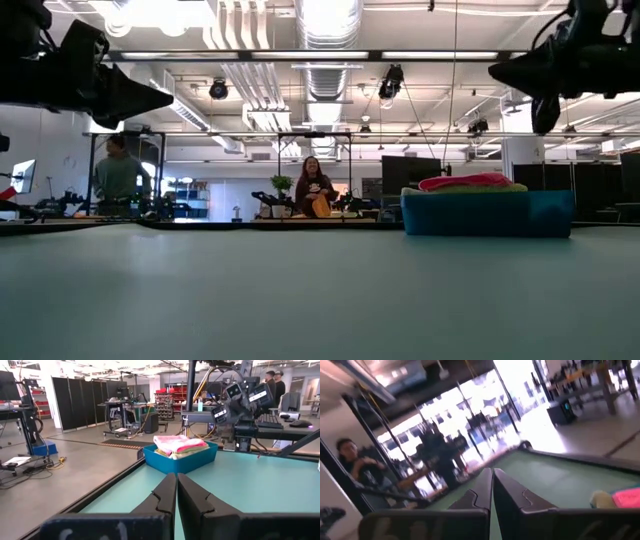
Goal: Fold microfiber towels
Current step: Return to Home Position
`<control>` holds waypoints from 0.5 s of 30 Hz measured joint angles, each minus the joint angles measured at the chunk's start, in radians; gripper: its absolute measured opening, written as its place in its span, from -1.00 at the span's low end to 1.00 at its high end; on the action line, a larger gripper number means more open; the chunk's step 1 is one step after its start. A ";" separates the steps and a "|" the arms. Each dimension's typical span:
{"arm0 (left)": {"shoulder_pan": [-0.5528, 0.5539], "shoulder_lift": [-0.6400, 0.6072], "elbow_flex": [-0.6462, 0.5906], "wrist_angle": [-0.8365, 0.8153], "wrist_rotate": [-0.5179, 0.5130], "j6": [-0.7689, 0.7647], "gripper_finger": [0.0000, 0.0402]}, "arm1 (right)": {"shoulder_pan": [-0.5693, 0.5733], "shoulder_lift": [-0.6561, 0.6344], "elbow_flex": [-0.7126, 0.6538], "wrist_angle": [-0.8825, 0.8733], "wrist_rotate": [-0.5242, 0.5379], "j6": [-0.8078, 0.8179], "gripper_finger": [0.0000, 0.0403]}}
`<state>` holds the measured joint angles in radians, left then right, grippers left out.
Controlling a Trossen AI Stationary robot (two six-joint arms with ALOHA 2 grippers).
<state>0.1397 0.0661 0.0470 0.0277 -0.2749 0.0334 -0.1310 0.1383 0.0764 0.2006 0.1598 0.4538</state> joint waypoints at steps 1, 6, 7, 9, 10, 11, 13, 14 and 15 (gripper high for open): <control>0.000 0.002 -0.003 0.000 0.000 0.000 -1.00 | 0.000 -0.018 -0.012 0.000 0.006 0.001 -0.96; 0.000 0.011 -0.007 0.000 0.000 0.000 -1.00 | 0.000 -0.121 -0.057 -0.045 0.027 -0.010 -0.96; 0.000 0.013 -0.007 -0.001 0.000 0.000 -1.00 | 0.000 -0.137 -0.056 -0.063 0.027 -0.010 -0.96; 0.000 0.013 -0.008 -0.001 0.000 0.000 -1.00 | 0.000 -0.138 -0.056 -0.102 0.027 -0.011 -0.96; 0.000 0.013 -0.008 -0.001 0.000 0.000 -1.00 | 0.000 -0.137 -0.057 -0.112 0.027 -0.019 -0.96; 0.000 0.012 -0.008 -0.001 0.000 0.000 -1.00 | 0.000 -0.130 -0.057 -0.133 0.026 -0.026 -0.96; 0.000 0.012 -0.008 -0.005 0.001 0.000 -1.00 | 0.000 -0.128 -0.062 -0.160 0.026 -0.009 -0.96; 0.000 0.010 -0.008 -0.008 0.000 0.000 -1.00 | 0.000 -0.127 -0.063 -0.160 0.023 -0.001 -0.96; 0.000 0.012 -0.008 -0.009 0.001 0.000 -1.00 | 0.000 -0.123 -0.063 -0.159 0.023 -0.001 -0.96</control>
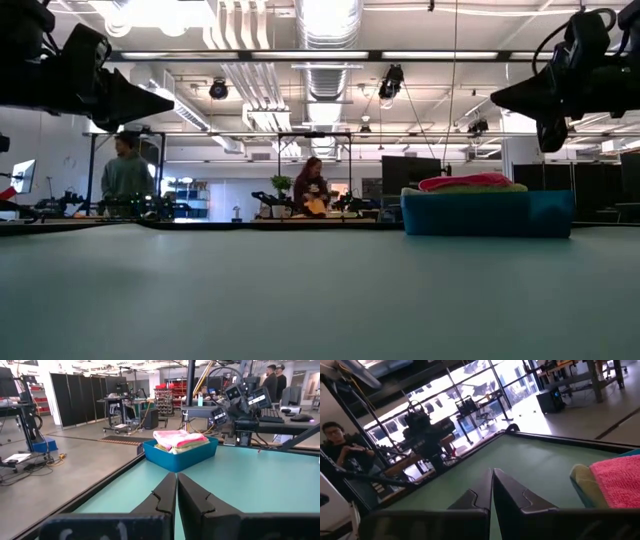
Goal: Fold microfiber towels
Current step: Return to Home Position
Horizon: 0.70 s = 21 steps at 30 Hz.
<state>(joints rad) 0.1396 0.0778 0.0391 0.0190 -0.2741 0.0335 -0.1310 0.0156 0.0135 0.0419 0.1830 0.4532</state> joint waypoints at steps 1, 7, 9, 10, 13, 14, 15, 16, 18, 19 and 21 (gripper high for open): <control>0.000 0.004 0.000 0.001 0.000 0.000 -1.00 | 0.000 0.000 0.000 0.000 0.000 0.000 -0.96; 0.000 0.012 -0.002 -0.002 0.000 0.000 -1.00 | 0.000 0.003 0.000 -0.002 0.000 0.009 -0.96; 0.000 0.014 -0.002 0.000 0.000 0.000 -1.00 | 0.000 0.006 -0.001 -0.003 0.000 0.010 -0.96; 0.000 0.014 -0.002 -0.001 0.000 0.000 -1.00 | 0.000 0.006 -0.001 -0.003 0.000 0.008 -0.96; 0.000 0.013 -0.002 0.000 0.000 0.000 -1.00 | 0.000 0.006 -0.001 -0.003 0.000 0.008 -0.96; 0.000 0.013 -0.002 -0.001 0.000 0.000 -1.00 | 0.000 0.006 -0.001 -0.003 0.000 0.008 -0.96; 0.000 0.013 -0.002 -0.001 0.000 0.000 -1.00 | 0.000 0.006 -0.001 -0.003 0.000 0.008 -0.96; 0.000 0.013 -0.002 -0.001 0.000 0.000 -1.00 | 0.000 0.007 -0.001 -0.003 0.000 0.008 -0.96; 0.000 0.013 -0.002 -0.001 0.000 0.000 -1.00 | 0.000 0.007 -0.001 -0.004 0.000 0.008 -0.96; 0.000 0.013 -0.002 -0.001 0.000 0.000 -1.00 | 0.000 0.007 -0.001 -0.004 0.000 0.008 -0.96; 0.000 0.013 -0.002 -0.001 0.000 0.000 -1.00 | 0.000 0.007 -0.001 -0.004 0.000 0.008 -0.96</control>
